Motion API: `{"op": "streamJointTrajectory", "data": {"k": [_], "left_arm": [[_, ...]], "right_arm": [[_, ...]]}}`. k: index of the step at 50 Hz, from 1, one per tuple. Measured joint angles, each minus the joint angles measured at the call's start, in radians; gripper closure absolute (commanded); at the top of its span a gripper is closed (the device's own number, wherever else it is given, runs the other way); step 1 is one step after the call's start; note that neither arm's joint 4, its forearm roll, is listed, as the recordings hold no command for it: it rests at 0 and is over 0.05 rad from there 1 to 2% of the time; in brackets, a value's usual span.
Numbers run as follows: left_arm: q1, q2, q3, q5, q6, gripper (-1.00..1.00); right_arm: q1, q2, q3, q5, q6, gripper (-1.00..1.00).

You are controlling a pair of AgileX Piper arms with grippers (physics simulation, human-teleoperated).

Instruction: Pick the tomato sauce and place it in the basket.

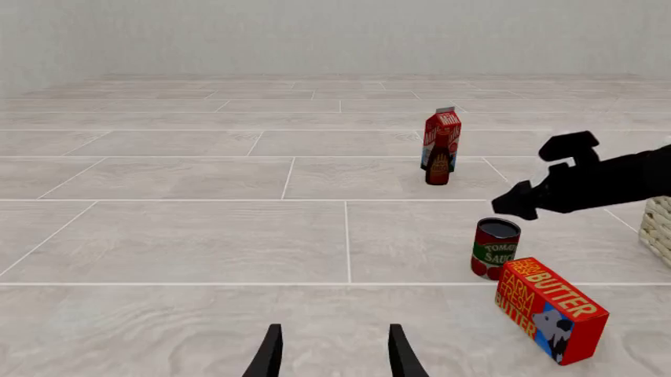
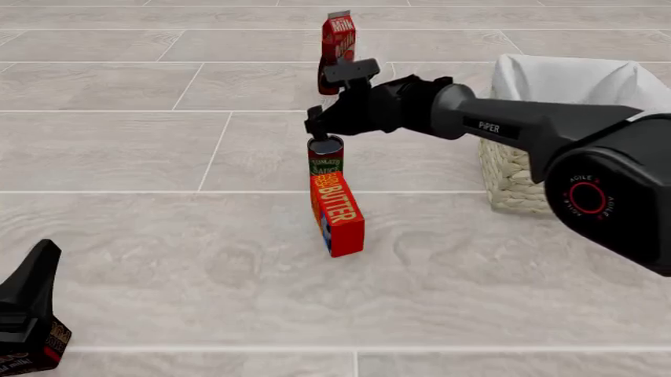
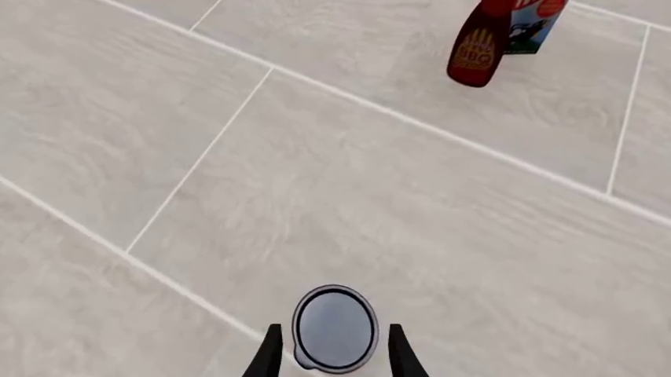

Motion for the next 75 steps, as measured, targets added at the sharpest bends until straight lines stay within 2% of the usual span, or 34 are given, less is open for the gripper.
{"op": "streamJointTrajectory", "data": {"k": [75], "left_arm": [[0.000, 0.000, 0.000, 0.000, 0.000, -1.00]], "right_arm": [[0.004, 0.080, -0.031, -0.004, 0.007, -1.00]]}}
